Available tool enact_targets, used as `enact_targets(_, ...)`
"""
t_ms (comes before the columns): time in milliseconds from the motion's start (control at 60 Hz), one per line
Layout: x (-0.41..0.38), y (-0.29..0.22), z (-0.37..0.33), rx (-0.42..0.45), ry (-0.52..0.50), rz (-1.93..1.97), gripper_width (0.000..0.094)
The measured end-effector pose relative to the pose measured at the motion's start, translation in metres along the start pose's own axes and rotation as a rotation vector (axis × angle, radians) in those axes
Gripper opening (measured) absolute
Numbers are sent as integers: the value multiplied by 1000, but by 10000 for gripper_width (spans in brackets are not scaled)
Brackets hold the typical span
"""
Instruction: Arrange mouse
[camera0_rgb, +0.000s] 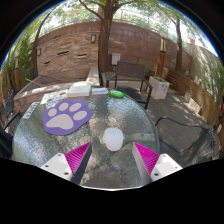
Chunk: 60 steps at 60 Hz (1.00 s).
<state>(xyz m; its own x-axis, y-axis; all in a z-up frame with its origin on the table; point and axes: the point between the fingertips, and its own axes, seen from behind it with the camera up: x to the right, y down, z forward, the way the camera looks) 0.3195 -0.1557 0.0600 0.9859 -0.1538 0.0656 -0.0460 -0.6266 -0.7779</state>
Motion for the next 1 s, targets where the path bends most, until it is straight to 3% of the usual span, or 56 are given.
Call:
enact_targets(150,1,2,85,-23,-24,6,781)
enact_targets(283,-3,4,114,-32,-52,39,702)
enact_targets(333,-3,0,117,-20,-58,21,497)
enact_targets(567,-1,2,119,-41,-61,13,360)
enact_targets(683,8,-8,113,-39,-45,-2,360)
enact_targets(817,39,-79,97,61,30,22,361)
enact_targets(1000,24,-242,61,300,45,80,360)
